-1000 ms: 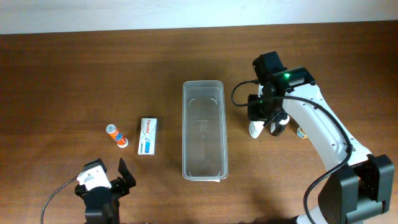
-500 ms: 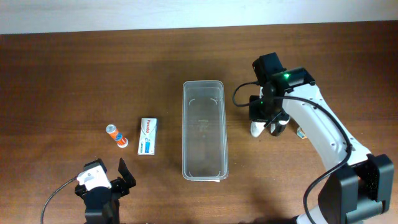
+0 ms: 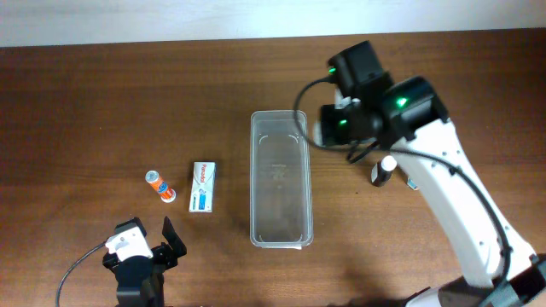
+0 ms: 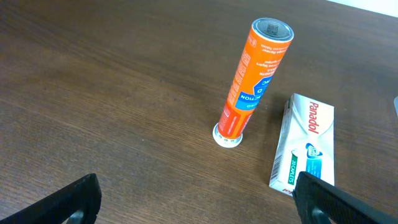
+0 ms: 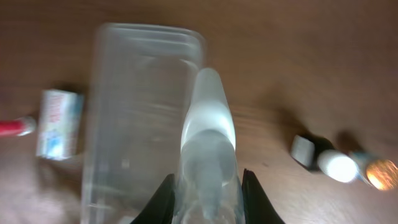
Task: Pack container
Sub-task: 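Carry the spray bottle over the container and release it inside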
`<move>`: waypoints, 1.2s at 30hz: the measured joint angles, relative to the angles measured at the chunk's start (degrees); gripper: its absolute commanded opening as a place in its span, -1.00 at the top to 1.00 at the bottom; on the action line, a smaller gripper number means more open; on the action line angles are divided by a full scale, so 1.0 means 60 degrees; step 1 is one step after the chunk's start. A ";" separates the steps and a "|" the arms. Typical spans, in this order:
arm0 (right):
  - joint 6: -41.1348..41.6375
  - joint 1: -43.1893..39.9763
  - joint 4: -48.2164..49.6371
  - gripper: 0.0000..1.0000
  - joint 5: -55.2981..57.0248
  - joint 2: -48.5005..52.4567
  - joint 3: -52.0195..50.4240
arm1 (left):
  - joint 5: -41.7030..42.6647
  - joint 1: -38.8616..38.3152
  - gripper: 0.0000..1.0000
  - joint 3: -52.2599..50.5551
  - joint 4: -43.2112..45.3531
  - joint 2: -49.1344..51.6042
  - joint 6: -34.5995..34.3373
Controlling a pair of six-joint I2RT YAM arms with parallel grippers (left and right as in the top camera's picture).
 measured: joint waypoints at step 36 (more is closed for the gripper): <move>0.2718 0.1264 0.2725 0.79 0.0270 0.3537 0.0055 | 0.0000 0.0000 -0.99 0.0000 -0.0004 0.0000 0.0000</move>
